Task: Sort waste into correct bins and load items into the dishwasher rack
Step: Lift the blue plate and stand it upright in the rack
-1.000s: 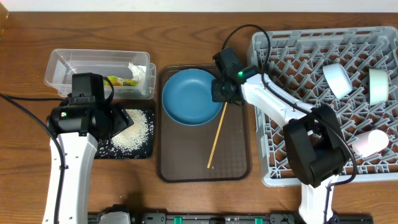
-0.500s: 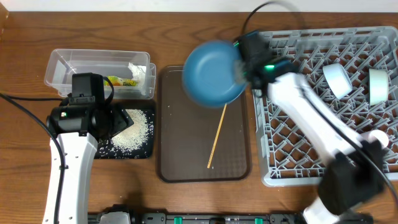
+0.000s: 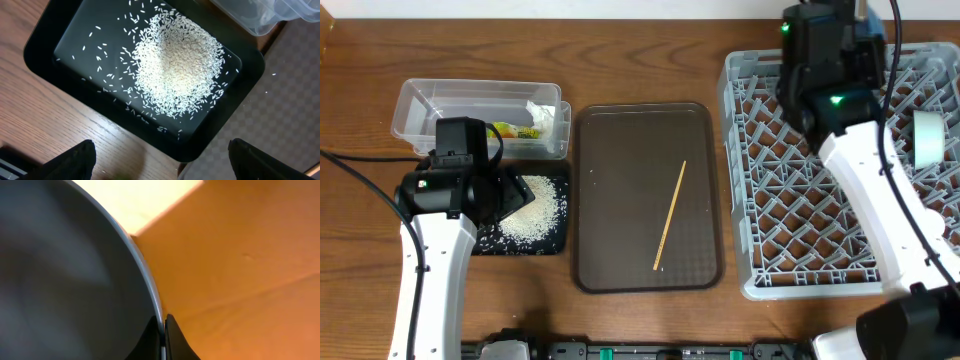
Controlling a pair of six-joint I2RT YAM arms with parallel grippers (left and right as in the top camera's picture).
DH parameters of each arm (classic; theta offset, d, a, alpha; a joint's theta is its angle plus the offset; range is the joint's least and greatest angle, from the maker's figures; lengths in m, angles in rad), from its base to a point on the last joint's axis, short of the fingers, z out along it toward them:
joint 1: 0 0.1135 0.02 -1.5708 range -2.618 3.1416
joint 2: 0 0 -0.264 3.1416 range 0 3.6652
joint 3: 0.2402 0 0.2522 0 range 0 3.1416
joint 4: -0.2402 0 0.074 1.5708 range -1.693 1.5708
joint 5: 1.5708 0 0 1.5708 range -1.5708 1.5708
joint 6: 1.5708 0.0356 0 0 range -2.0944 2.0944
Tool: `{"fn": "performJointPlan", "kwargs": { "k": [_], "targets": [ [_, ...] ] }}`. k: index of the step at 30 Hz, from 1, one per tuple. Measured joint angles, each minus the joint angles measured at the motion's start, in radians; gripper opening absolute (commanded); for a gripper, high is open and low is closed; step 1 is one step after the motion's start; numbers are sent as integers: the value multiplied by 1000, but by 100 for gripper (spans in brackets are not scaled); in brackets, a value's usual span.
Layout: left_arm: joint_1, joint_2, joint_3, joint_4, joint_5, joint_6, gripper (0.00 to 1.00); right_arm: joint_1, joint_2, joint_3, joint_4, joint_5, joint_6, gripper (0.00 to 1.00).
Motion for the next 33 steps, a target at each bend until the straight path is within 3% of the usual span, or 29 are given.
{"fn": "performJointPlan", "kwargs": {
  "k": [9,22,29,33],
  "targets": [
    [0,0,0,0,0,0,87,-27,95,0,-86,50,-45,1],
    [0,0,0,1,0,0,87,109,196,10,-204,160,151,2],
    [0,0,0,1,0,0,87,159,218,6,-307,79,200,34],
    [0,0,0,1,0,0,87,168,229,4,-396,8,232,40]
  ]
}}
